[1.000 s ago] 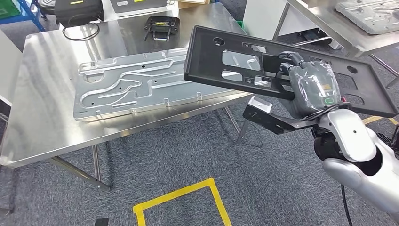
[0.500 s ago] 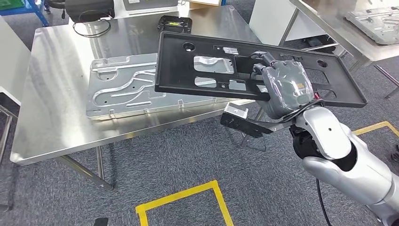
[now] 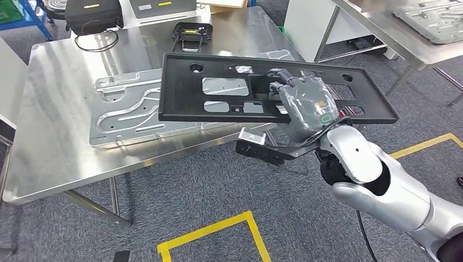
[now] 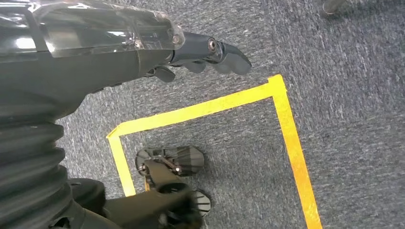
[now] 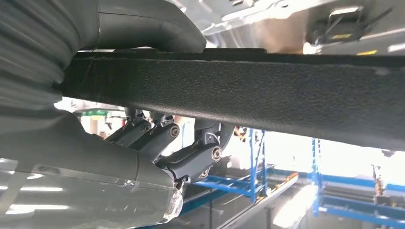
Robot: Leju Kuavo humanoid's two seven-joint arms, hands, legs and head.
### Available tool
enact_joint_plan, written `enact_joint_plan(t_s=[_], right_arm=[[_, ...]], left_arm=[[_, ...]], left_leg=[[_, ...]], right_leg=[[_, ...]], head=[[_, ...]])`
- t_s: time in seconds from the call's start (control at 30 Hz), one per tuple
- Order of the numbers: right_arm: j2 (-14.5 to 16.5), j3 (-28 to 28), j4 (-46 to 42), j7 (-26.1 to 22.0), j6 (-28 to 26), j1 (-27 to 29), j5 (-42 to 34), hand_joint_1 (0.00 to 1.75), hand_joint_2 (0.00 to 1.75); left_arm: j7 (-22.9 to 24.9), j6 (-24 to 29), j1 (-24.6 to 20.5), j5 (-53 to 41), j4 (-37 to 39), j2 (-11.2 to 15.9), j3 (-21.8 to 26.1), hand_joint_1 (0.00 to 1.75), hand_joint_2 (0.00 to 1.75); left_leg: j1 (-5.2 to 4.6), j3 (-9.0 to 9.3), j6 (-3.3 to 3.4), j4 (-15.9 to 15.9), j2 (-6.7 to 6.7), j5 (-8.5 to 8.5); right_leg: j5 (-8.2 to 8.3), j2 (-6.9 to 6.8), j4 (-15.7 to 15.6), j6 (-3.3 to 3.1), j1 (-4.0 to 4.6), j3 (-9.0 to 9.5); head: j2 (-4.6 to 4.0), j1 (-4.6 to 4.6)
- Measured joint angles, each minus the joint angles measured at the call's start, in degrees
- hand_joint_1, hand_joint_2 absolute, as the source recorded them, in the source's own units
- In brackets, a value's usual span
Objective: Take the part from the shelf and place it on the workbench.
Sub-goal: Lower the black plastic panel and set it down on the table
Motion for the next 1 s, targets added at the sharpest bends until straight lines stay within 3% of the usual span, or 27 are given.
enact_joint_plan(t_s=[0.03, 0.07, 0.1, 0.17, 0.2, 0.27, 0.4, 0.5, 0.53, 0.57, 0.6, 0.63, 0.7, 0.73, 0.8, 0.9, 0.93, 1.0], right_arm=[[0.1, 0.3, 0.1, 0.0, 0.0, 0.0, 0.0, 1.75, 1.75], [0.2, 0.7, 0.2, 0.0, 0.0, 0.0, 0.0, 1.75, 1.75], [0.2, 1.0, 0.4, 0.0, 0.0, 0.0, -0.1, 1.75, 1.75], [0.4, 1.4, 0.6, 0.0, 0.0, 0.0, -0.1, 1.75, 1.75], [0.4, 1.5, 0.7, 0.0, 0.0, -0.1, -0.1, 1.75, 1.75], [0.6, 1.7, 0.9, 0.0, 0.0, -0.2, -0.1, 1.75, 1.75], [0.8, 2.5, 1.5, 0.0, -0.1, -0.6, -0.2, 1.75, 1.75], [0.8, 2.8, 1.8, 0.0, -0.3, -0.6, -0.4, 1.75, 1.75], [0.8, 2.9, 1.9, 0.1, -0.4, -0.5, -0.5, 1.75, 1.75], [0.8, 2.9, 2.0, 0.1, -0.5, -0.4, -0.6, 1.75, 1.75], [0.8, 2.9, 2.1, 0.3, -0.6, -0.3, -0.6, 1.75, 1.75], [0.6, 2.9, 2.1, 0.4, -0.7, -0.2, -0.6, 1.75, 1.75], [0.2, 2.8, 2.2, 0.7, -0.8, -0.3, -0.6, 1.75, 1.75], [-0.1, 2.8, 2.2, 0.9, -0.9, -0.3, -0.7, 1.75, 1.75], [-0.7, 2.7, 2.2, 1.3, -0.9, -0.2, -0.8, 1.75, 1.75], [-1.6, 2.4, 2.2, 1.7, -0.9, 0.0, -0.8, 1.75, 1.75], [-1.8, 2.4, 2.2, 1.8, -0.9, 0.0, -0.8, 1.75, 1.75], [-2.0, 2.4, 2.2, 1.8, -0.9, 0.2, -0.8, 1.75, 1.75]], left_arm=[[0.0, 0.0, 0.1, 0.0, 0.0, 0.0, 0.0, 0.0, 1.75], [0.0, 0.0, 0.1, 0.0, 0.0, 0.0, 0.0, 0.0, 1.75], [0.0, 0.0, 0.2, 0.0, 0.0, 0.0, 0.0, 0.0, 1.75], [0.0, 0.0, 0.2, 0.0, 0.1, 0.1, 0.0, 0.0, 1.75], [0.0, 0.0, 0.2, 0.0, 0.1, 0.1, 0.0, 0.0, 1.75], [0.0, 0.0, 0.2, 0.0, 0.1, 0.1, 0.0, 0.0, 1.75], [0.0, 0.0, 0.2, 0.0, 0.2, 0.2, -0.1, 0.0, 1.75], [0.1, 0.0, 0.2, -0.1, 0.2, 0.3, -0.1, 0.0, 1.75], [0.1, 0.0, 0.2, -0.1, 0.2, 0.3, -0.1, 0.0, 1.75], [0.1, 0.0, 0.3, -0.1, 0.2, 0.3, -0.1, 0.0, 1.75], [0.1, 0.0, 0.3, -0.1, 0.2, 0.3, -0.1, 0.0, 1.75], [0.1, 0.0, 0.3, -0.1, 0.2, 0.3, -0.1, 0.0, 1.75], [0.1, 0.0, 0.3, -0.1, 0.3, 0.2, -0.1, 0.0, 1.75], [0.1, 0.0, 0.3, -0.1, 0.3, 0.2, -0.1, 0.0, 1.75], [0.1, 0.0, 0.3, -0.1, 0.3, 0.1, -0.1, 0.0, 1.75], [0.1, 0.0, 0.4, -0.1, 0.3, 0.2, -0.1, 0.0, 1.75], [0.1, 0.0, 0.3, -0.1, 0.3, 0.2, -0.1, 0.0, 1.75], [0.1, 0.0, 0.4, -0.1, 0.3, 0.3, -0.1, 0.0, 1.75]], left_leg=[[0.15, -1.8, -0.18, 2.7, -0.08, -0.56], [0.3, -2.64, -0.34, 3.3, -0.07, 0.05], [0.45, -2.29, -0.46, 1.8, -0.01, 1.72], [0.69, 1.0, -0.58, -5.5, 0.32, 6.05], [0.71, 2.58, -0.44, -8.7, 0.5, 7.28], [0.55, 3.95, 0.16, -11.3, 0.68, 7.55], [0.54, 4.48, 1.61, -11.8, 0.39, 7.33], [0.38, 5.05, 2.37, -11.8, 0.3, 6.92], [0.25, 5.2, 2.51, -11.8, 0.25, 6.77], [0.11, 5.39, 2.61, -11.8, 0.2, 6.61], [-0.02, 5.66, 2.65, -11.8, 0.12, 6.43], [-0.14, 6.03, 2.64, -11.8, 0.02, 6.2], [-0.35, 6.6, 2.5, -11.9, -0.13, 5.75], [-0.41, 6.67, 2.34, -11.8, -0.17, 5.6], [-0.37, 6.58, 1.83, -11.9, -0.17, 5.47], [-0.27, 6.44, 0.98, -10.9, -0.06, 4.48], [-0.24, 5.59, 0.7, -8.9, -0.05, 3.38], [0.04, 1.92, 0.21, -2.2, -0.06, 0.46]], right_leg=[[-0.15, -0.08, 0.1, 0.03, -0.01, 0.05], [-0.33, -0.15, 0.2, 0.13, -0.04, 0.12], [-0.56, -0.2, 0.3, 0.29, -0.09, 0.24], [-1.25, -0.31, 0.7, 0.81, -0.21, 0.61], [-1.62, -0.34, 1.0, 1.15, -0.18, 0.7], [-2.02, -0.37, 1.2, 1.78, -0.11, 0.75], [-3.45, -0.32, 2.5, 2.79, -0.28, 0.42], [-7.76, -0.04, 12.7, 3.04, -0.28, -4.81], [-8.53, 0.02, 15.9, 2.99, -0.27, -6.82], [-8.22, 0.06, 17.3, 2.86, -0.25, -8.01], [-6.85, 0.08, 16.7, 2.62, -0.21, -8.19], [-4.53, 0.12, 14.0, 2.26, -0.11, -7.29], [-0.44, 0.24, 6.8, 1.34, 0.27, -4.39], [0.41, 0.28, 4.0, 0.96, 0.51, -3.18], [0.06, 0.29, 2.1, 0.53, 0.87, -2.26], [0.14, 0.14, 0.8, 0.13, 0.6, -1.13], [0.2, 0.06, 0.3, -0.05, 0.45, -0.65], [-0.03, -0.02, 0.2, -0.31, 0.41, -0.14]], head=[[0.0, -0.06], [0.0, -0.08], [0.0, -0.09], [0.0, -0.12], [0.0, -0.19], [0.0, -0.22], [0.0, 0.06], [0.0, 0.7], [0.0, 0.84], [0.0, 0.93], [0.0, 0.99], [0.0, 1.02], [0.0, 0.92], [0.0, 0.89], [0.0, 0.81], [0.0, 0.76], [0.0, 0.61], [0.0, 0.27]])
